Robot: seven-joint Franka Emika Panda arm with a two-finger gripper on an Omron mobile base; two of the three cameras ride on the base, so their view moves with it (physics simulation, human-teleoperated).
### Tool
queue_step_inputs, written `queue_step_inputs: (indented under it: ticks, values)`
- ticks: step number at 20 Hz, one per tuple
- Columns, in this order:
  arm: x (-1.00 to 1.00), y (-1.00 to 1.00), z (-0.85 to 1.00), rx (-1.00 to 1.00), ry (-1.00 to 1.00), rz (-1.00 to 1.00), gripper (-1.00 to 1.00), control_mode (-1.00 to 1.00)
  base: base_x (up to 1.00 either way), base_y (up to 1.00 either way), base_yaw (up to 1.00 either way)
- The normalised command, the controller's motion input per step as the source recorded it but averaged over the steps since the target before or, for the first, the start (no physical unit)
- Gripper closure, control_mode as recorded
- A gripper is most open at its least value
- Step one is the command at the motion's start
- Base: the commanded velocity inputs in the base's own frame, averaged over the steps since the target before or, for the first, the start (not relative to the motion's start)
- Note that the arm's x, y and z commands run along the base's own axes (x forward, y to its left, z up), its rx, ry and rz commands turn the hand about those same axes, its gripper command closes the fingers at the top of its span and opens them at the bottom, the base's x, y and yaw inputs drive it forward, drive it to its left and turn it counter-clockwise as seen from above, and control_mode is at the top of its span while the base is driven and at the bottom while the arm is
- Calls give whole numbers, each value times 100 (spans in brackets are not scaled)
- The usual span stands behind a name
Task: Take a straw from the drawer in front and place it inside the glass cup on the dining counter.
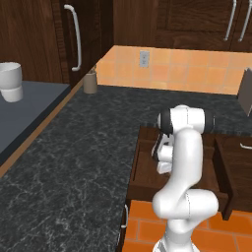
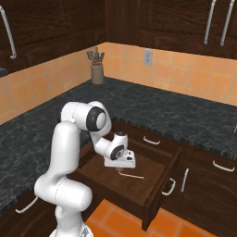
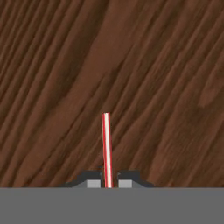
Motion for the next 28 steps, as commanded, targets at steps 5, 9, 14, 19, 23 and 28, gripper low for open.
queue_step_inputs:
  ticks: [5,9,14,19,23,28]
  values:
    - [-29,0,41,2,-3,0,100,-100,0,0,0]
    - [-54,0,100,2,-23,-2,100,-100,0,0,0]
    - [-13,1,100,0,-21,-9,100,-100,0,0,0]
    - [0,9,100,0,-10,-14,100,-100,0,0,0]
    - [3,6,100,0,1,-20,100,-100,0,0,0]
    - [1,-1,100,0,18,-25,100,-100,0,0,0]
